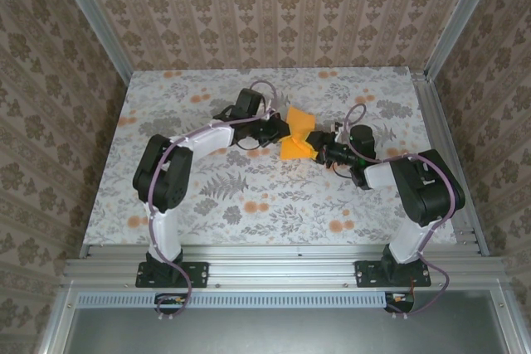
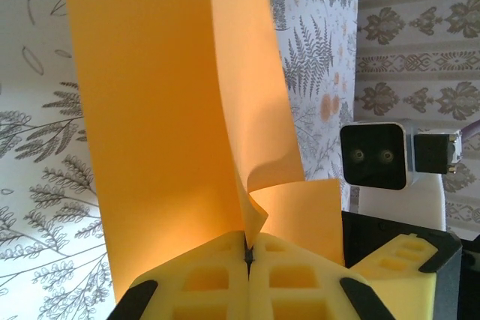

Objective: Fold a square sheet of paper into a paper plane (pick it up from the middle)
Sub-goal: Place the paper at the center of the table.

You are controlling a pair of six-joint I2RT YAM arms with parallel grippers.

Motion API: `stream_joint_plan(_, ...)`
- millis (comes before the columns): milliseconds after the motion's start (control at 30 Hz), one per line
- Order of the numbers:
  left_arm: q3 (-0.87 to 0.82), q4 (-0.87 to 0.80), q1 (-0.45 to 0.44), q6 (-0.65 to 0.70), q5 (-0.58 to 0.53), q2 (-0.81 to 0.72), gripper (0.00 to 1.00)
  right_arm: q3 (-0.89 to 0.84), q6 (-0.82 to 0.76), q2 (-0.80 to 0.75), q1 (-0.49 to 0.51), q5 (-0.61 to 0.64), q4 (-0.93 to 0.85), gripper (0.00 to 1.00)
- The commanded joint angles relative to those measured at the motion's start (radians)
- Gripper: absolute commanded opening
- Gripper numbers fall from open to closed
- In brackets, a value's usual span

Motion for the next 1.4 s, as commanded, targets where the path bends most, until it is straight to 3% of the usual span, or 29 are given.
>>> stream_joint_plan(0,-0.024,0.042,0.009,-0.028,0.029,-0.056,0.03,-0.010,0.004,-0.010,0.001,-0.016,0.029,0.31)
stream_joint_plan(167,-0.025,0.036,0.017,-0.020,0.026,-0.065,0.10,0.002,-0.037,-0.036,-0.003,-0.017,-0.043,0.17)
stream_joint_plan(267,-0.016,0.016,0.024,-0.004,0.029,-0.067,0.22,0.038,-0.156,-0.093,-0.004,-0.003,-0.247,0.11)
stream_joint_plan(333,-0.006,-0.019,0.033,0.026,0.024,-0.077,0.32,0.085,-0.310,-0.160,-0.006,0.036,-0.489,0.09)
stream_joint_plan(433,0.002,-0.089,0.052,0.086,-0.001,-0.111,0.41,0.204,-0.620,-0.266,0.002,0.238,-0.974,0.05)
stream_joint_plan(533,0.010,-0.162,0.076,0.147,-0.037,-0.152,0.46,0.327,-0.826,-0.314,0.039,0.534,-1.305,0.04)
stream_joint_plan(733,0.007,-0.256,0.118,0.235,-0.060,-0.221,0.53,0.537,-0.978,-0.273,0.209,1.108,-1.650,0.04)
stream_joint_plan(833,-0.004,-0.294,0.181,0.269,-0.062,-0.249,0.54,0.633,-0.984,-0.188,0.305,1.312,-1.760,0.04)
stream_joint_plan(933,-0.034,-0.319,0.230,0.293,-0.065,-0.291,0.55,0.700,-0.974,-0.087,0.381,1.431,-1.833,0.05)
stream_joint_plan(1167,-0.099,-0.330,0.290,0.308,-0.020,-0.347,0.55,0.837,-0.929,0.140,0.516,1.451,-1.902,0.08)
stream_joint_plan(1267,-0.112,-0.327,0.303,0.308,0.019,-0.355,0.56,0.867,-0.919,0.197,0.547,1.373,-1.894,0.12)
stream_joint_plan(1367,-0.119,-0.333,0.312,0.313,0.042,-0.356,0.56,0.844,-0.906,0.202,0.554,1.205,-1.814,0.19)
